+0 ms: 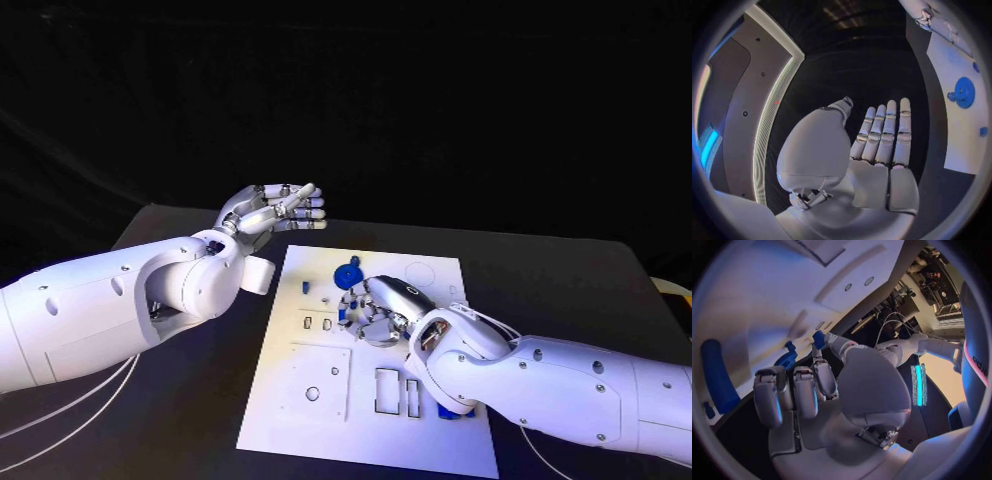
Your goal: Assemble the parts on the task board
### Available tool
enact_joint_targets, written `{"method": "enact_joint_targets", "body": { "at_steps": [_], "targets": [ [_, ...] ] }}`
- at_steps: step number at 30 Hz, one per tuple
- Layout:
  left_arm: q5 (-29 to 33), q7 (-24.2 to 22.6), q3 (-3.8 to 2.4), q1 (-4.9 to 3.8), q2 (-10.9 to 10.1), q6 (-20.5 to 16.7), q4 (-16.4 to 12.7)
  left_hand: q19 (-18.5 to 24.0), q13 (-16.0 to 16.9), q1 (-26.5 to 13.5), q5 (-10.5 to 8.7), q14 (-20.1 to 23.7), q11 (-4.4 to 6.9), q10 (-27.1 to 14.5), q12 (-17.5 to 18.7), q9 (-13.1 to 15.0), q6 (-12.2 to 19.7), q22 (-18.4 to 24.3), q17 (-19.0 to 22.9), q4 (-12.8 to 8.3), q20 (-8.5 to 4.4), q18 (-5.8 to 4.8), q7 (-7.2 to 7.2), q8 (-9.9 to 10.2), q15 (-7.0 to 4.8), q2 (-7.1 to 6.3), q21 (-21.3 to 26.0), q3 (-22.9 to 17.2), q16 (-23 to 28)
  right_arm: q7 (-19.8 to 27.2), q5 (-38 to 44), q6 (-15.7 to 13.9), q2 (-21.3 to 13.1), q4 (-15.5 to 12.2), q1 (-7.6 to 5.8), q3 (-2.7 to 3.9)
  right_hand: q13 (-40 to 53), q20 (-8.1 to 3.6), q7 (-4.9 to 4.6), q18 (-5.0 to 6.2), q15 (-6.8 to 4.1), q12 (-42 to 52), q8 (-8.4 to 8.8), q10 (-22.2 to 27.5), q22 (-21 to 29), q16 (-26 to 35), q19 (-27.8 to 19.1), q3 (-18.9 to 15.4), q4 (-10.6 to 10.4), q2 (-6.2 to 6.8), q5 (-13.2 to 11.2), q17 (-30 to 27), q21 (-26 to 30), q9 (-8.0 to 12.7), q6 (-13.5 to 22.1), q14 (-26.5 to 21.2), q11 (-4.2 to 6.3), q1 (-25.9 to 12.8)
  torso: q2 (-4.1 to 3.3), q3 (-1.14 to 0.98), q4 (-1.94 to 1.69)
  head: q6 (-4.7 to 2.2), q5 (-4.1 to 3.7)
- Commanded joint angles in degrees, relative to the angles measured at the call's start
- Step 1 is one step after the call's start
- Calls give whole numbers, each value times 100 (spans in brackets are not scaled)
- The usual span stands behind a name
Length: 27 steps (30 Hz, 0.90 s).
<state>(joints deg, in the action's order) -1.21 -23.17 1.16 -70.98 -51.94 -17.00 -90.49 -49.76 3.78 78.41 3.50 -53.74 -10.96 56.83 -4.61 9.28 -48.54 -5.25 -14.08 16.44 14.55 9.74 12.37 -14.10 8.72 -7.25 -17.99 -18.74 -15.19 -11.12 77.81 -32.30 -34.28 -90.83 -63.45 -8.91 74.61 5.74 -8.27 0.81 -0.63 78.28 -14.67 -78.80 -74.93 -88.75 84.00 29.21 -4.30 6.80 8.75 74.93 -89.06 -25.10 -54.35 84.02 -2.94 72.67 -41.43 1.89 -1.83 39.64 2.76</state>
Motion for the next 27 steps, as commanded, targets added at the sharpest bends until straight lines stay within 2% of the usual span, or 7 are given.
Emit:
{"method": "enact_joint_targets", "body": {
  "at_steps": [1, 15, 27],
  "targets": [
    [-5, -22, -3, -1, 5, 50, -25, 1, 7, -6, -29, 23, -14, 16, 32, -1, 14, 5, -5, -1, 30, 80, 170, 14, -4, 27, 27, 15, 26, -200, 368, 219, 28, 17, 20, -2, 2, -54, 71, -45, -38, -28, -24, 7, -1416, 19, 513, 1, -24, -7, -15, 1007, 20, -97, -51, 491, 4, -34, -2, -2, 9, 19, 29],
    [-5, -18, -2, -1, -4, 63, -33, 1, 7, -6, -29, 23, -14, 16, 32, -1, 14, 5, -5, -1, 30, 80, 170, 14, -4, 27, 27, 15, 26, -228, 478, 278, 144, 105, 78, -9, 1, -55, 71, -42, -40, -31, -28, 10, -1409, 22, 507, -7, -24, 20, -16, 999, 29, -98, -41, 489, 5, -57, -2, -4, 0, 51, 59],
    [-5, -13, -2, -1, -16, 72, -29, 1, 7, -6, -29, 23, -14, 16, 32, -1, 14, 5, -5, -1, 30, 80, 170, 14, -4, 27, 27, 15, 26, -151, 497, 150, 195, 93, 99, -10, 9, -55, 72, -45, -40, -25, -28, 5, -1417, 23, 514, -7, -22, 26, -17, 998, 19, -98, -36, 489, 5, -59, 2, 1, 4, 64, 70]
  ]
}}
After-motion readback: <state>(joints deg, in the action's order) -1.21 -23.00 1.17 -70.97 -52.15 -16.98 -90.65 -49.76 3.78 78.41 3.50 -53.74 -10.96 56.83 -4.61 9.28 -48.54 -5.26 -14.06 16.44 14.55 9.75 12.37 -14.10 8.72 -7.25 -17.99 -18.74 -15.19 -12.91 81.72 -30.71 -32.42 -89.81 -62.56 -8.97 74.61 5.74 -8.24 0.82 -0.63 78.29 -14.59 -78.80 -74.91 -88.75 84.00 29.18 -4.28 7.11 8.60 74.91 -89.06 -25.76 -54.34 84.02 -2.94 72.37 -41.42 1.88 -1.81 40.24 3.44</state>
